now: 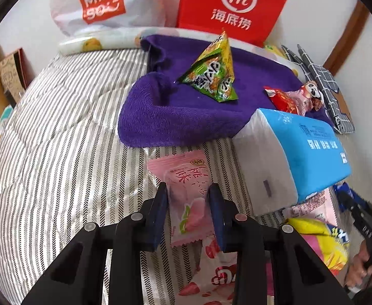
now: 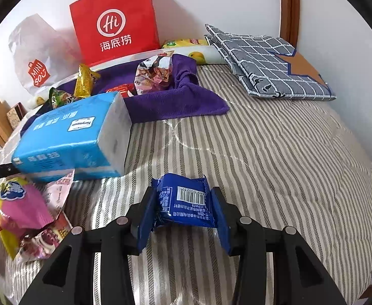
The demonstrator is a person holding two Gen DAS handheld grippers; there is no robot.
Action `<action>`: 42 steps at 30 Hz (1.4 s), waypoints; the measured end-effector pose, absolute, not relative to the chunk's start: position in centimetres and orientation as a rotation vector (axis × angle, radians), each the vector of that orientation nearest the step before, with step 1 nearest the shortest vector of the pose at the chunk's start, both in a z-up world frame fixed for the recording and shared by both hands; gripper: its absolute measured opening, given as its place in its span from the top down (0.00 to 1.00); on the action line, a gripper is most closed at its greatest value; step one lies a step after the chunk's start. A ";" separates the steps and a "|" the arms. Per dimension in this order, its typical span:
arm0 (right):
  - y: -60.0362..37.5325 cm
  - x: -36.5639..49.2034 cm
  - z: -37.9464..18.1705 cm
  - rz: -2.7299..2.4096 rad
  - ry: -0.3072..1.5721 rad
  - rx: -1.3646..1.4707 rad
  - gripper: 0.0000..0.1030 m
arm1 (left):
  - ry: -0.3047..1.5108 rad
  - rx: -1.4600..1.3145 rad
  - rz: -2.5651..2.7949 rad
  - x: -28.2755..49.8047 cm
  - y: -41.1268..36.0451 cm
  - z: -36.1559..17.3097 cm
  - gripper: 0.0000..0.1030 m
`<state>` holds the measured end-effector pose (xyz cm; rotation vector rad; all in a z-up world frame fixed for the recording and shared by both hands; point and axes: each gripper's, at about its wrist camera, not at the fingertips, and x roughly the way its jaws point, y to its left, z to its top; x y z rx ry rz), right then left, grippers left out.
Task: Organize snacks
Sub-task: 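Grasp the pink candy wrapper with the left tool while the right tool lifts the blue packet, then carry the pink candy and blue packet over the purple towel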
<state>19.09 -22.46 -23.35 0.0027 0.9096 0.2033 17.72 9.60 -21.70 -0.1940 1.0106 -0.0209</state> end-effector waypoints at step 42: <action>-22.0 19.2 -23.5 0.185 0.907 -0.035 0.58 | 0.895 -0.202 -0.017 16.7 9.4 -22.1 0.67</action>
